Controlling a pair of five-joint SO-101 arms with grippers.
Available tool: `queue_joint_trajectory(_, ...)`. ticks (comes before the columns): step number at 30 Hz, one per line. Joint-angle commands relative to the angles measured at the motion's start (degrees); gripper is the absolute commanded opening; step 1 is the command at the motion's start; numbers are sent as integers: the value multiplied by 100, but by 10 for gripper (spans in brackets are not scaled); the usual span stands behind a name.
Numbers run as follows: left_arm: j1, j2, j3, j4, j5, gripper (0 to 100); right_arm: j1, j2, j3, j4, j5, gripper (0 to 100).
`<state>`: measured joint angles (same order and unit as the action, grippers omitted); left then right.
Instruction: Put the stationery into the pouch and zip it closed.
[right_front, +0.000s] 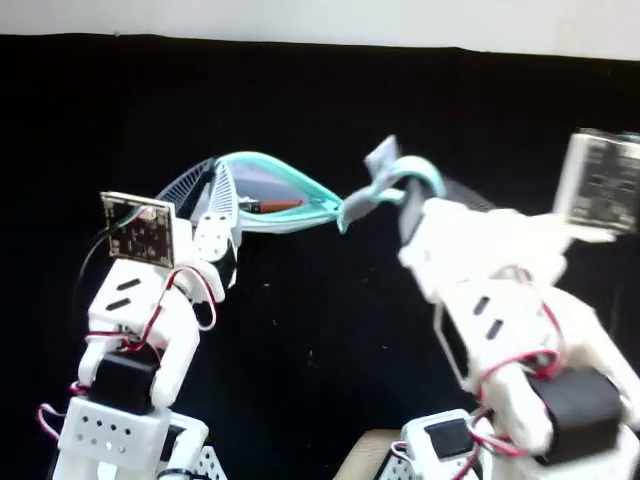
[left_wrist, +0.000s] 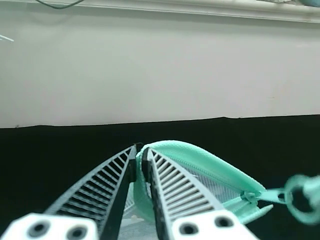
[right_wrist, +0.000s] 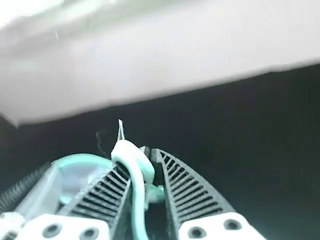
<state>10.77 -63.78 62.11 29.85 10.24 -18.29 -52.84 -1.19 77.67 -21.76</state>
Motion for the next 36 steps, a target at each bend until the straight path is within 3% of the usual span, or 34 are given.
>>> queue_joint_trajectory(1, 40, 374, -330, 79, 44, 11, 356, 330, -1015, 22, 35, 5)
queue_joint_trajectory(9, -514, 374, -1604, 809, 44, 141, 409, 1411, -2149, 48, 35, 5)
queue_joint_trajectory(23, -620, 382, -3582, 2119, 62, 140, 22, 2527, -3292, 40, 35, 5)
queue_joint_trajectory(31, -470, 330, -4286, 4440, 35, 138, -4, 2914, -3301, -13, 62, 5)
queue_joint_trajectory(36, -198, 321, -4295, 5248, 26, 3, -4, 2932, -3301, -409, 35, 5)
